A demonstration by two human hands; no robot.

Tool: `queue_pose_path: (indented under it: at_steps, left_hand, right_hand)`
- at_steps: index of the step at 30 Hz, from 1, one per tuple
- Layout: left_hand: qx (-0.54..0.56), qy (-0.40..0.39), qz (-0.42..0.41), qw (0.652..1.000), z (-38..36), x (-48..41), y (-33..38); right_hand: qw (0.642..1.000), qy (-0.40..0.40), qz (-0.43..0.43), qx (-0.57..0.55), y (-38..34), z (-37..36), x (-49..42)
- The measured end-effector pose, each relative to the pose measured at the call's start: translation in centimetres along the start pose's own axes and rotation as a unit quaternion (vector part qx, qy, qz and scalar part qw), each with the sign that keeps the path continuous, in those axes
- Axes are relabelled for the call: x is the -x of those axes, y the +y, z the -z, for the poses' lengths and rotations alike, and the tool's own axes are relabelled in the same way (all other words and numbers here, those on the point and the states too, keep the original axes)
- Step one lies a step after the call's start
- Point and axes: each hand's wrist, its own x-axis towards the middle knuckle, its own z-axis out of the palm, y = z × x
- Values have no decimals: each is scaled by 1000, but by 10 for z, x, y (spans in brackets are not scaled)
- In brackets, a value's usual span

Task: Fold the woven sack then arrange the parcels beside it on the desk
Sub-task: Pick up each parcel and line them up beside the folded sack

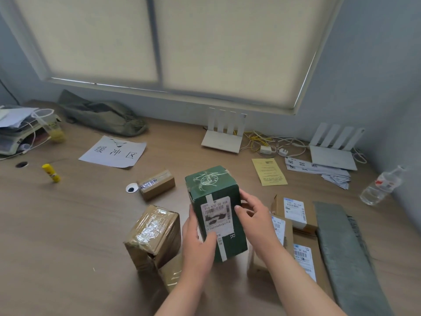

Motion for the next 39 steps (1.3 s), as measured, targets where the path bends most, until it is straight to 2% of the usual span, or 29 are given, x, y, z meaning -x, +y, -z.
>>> queue_pose_path:
  at_steps: [4, 9, 14, 19, 22, 25, 32, 39]
  left_hand:
    - [33, -6, -42, 999, 8, -1, 13]
    - [92, -45, -82, 991, 19, 9, 37]
    - [100, -99, -110, 984, 30, 19, 59]
    - [156, -135, -112, 972, 36, 31, 57]
    - [161, -176, -124, 963, 42, 31, 57]
    - [148, -214, -109, 959, 46, 31, 57]
    - [119, -214, -92, 965, 42, 29, 44]
    - [233, -213, 21, 949, 34, 29, 22]
  right_hand:
    - [999, -9, 40, -28, -18, 12, 13]
    - [992, -63, 86, -69, -43, 32, 31]
    - [975, -162, 33, -148, -55, 43, 47]
    - [963, -172, 12, -208, -62, 44, 63]
    - [964, -149, 4, -220, -62, 39, 69]
    - [968, -128, 8, -217, -63, 37, 74]
    - [976, -98, -14, -192, -62, 37, 83]
    - [975, -103, -77, -180, -33, 25, 99]
